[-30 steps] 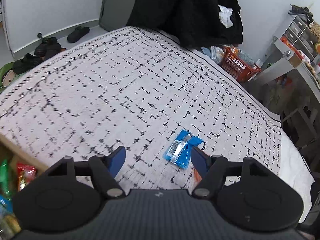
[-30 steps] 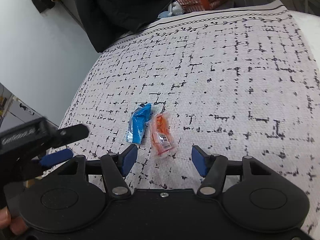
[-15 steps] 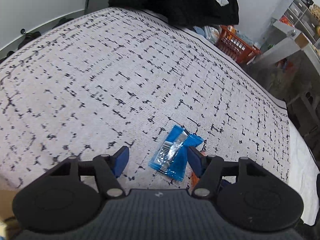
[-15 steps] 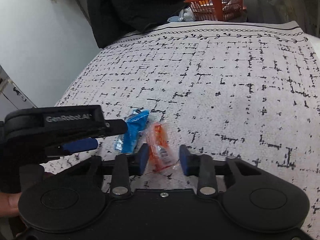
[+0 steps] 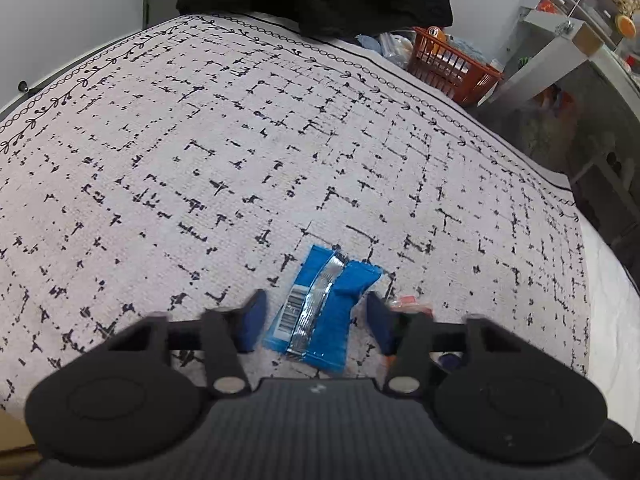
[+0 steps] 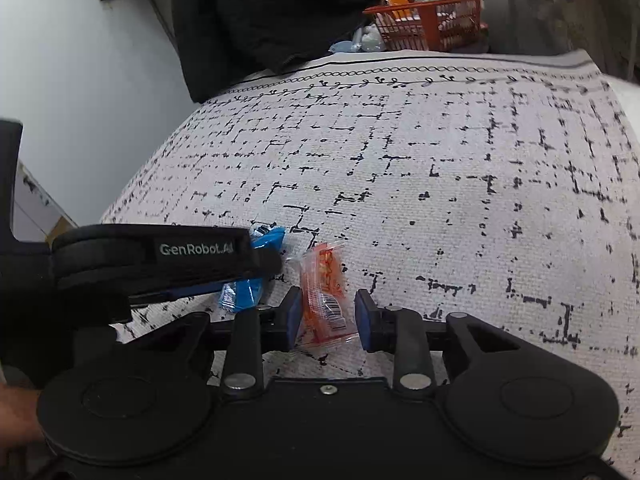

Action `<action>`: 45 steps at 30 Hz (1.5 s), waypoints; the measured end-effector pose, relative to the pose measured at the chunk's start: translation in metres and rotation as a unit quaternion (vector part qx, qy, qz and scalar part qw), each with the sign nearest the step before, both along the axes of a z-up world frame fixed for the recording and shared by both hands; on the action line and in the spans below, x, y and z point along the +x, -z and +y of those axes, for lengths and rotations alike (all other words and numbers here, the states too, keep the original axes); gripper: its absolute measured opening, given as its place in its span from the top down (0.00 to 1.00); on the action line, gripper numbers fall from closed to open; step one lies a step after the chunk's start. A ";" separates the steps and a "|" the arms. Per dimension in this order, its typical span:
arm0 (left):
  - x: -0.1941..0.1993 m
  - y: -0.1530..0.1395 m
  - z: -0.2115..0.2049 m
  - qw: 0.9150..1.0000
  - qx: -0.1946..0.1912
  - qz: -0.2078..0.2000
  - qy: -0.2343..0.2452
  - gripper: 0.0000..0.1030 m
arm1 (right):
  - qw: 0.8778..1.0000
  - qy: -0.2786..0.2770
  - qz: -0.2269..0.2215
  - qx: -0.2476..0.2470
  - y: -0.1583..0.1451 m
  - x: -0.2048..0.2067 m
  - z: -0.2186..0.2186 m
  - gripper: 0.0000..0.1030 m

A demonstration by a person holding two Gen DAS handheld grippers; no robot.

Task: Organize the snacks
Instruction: 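Grasp the blue pack with the left gripper while the right grasps the orange pack, then carry the blue pack and orange pack over the box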

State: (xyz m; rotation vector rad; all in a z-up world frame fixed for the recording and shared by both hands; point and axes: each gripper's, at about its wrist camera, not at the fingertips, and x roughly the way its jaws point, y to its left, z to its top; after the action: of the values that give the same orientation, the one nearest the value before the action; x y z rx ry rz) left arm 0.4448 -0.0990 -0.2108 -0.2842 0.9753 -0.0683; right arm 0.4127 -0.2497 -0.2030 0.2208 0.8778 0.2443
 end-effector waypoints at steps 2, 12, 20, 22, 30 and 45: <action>-0.002 -0.001 0.004 1.000 -0.007 0.004 -0.004 0.70 | 1.000 -0.002 -0.003 -0.008 0.000 0.001 0.003 0.74; -0.034 -0.038 0.017 0.999 -0.023 -0.003 -0.030 0.71 | 1.000 0.013 0.009 0.012 -0.023 -0.013 -0.002 0.80; -0.074 -0.082 0.035 0.998 -0.026 -0.026 -0.055 0.71 | 0.999 0.004 -0.005 0.040 -0.063 -0.045 0.016 0.80; -0.085 -0.092 0.041 0.997 -0.026 -0.032 -0.064 0.71 | 0.999 -0.002 -0.012 0.045 -0.074 -0.053 0.021 0.80; -0.131 -0.127 0.072 0.993 -0.028 -0.052 -0.101 0.71 | 0.997 -0.028 -0.031 0.062 -0.112 -0.081 0.045 0.80; -0.219 -0.157 0.123 0.983 -0.042 -0.067 -0.169 0.71 | 0.994 -0.069 -0.051 0.059 -0.149 -0.142 0.089 0.79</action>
State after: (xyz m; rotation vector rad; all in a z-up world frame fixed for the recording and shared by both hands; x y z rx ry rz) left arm 0.2263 0.0238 -0.0543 -0.5121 0.7817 0.1800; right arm 0.2711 -0.1609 -0.0538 0.2558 0.7784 0.4347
